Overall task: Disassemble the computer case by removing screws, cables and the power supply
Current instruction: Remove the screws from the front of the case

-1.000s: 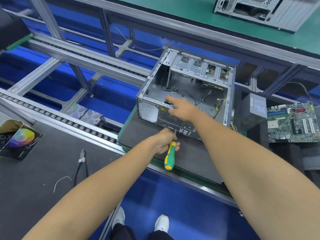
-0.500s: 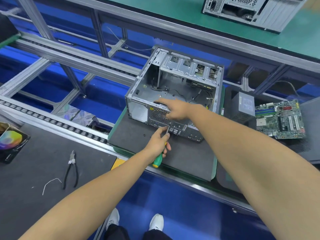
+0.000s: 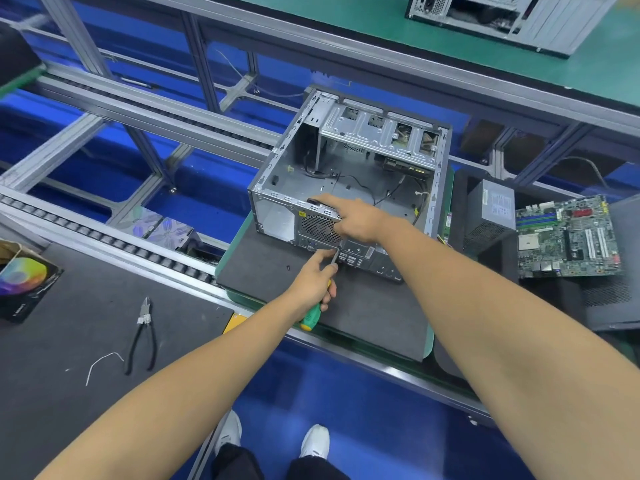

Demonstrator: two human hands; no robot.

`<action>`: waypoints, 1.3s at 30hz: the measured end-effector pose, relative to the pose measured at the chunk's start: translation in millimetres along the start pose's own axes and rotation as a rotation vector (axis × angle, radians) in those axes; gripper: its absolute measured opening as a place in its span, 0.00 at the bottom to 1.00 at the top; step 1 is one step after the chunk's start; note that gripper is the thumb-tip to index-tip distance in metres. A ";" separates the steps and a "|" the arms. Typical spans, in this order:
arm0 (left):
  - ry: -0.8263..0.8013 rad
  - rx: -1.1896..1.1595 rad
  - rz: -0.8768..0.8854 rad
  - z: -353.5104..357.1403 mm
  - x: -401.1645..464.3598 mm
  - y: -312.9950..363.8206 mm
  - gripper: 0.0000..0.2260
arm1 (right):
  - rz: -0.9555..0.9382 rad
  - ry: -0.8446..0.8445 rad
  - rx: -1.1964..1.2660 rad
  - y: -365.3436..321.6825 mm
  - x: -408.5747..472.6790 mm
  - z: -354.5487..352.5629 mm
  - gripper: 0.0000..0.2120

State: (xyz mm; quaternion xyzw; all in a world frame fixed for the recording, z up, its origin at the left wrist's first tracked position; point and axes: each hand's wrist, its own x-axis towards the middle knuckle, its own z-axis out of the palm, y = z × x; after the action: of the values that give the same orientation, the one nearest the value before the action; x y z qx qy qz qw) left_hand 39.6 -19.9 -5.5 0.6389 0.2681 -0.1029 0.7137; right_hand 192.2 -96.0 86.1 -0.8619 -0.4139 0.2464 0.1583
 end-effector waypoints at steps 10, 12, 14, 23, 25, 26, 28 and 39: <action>-0.004 0.036 0.001 -2.3 2.3 1.5 0.13 | 0.023 -0.002 -0.004 -4.0 -2.4 -1.8 0.39; -0.004 0.034 -0.006 -2.6 2.5 1.5 0.13 | 0.025 -0.006 -0.001 -4.9 -2.9 -2.3 0.39; -0.004 0.031 -0.012 -3.2 2.9 2.1 0.13 | 0.022 -0.010 0.007 -5.7 -3.3 -2.2 0.39; -0.007 0.042 -0.024 -4.9 3.3 6.0 0.14 | 0.030 -0.008 0.017 -6.9 -4.7 -3.2 0.39; -0.008 0.042 -0.028 -4.5 3.3 6.9 0.13 | 0.033 -0.005 0.013 -7.3 -4.4 -3.3 0.38; -0.010 0.041 -0.027 -4.7 3.0 7.5 0.13 | 0.034 -0.005 0.013 -7.8 -4.2 -3.3 0.38; -0.012 0.036 -0.026 -4.9 2.7 8.4 0.13 | 0.035 -0.007 0.014 -8.7 -4.3 -3.1 0.38; 0.003 0.007 -0.078 -2.5 4.5 10.6 0.13 | 0.046 0.004 0.005 -12.3 -8.7 -6.1 0.38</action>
State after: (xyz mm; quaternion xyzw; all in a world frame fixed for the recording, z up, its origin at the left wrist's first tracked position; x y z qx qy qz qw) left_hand 47.9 -14.9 1.1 0.6306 0.2936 -0.1303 0.7065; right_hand 183.1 -95.8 99.6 -0.8712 -0.3933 0.2493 0.1555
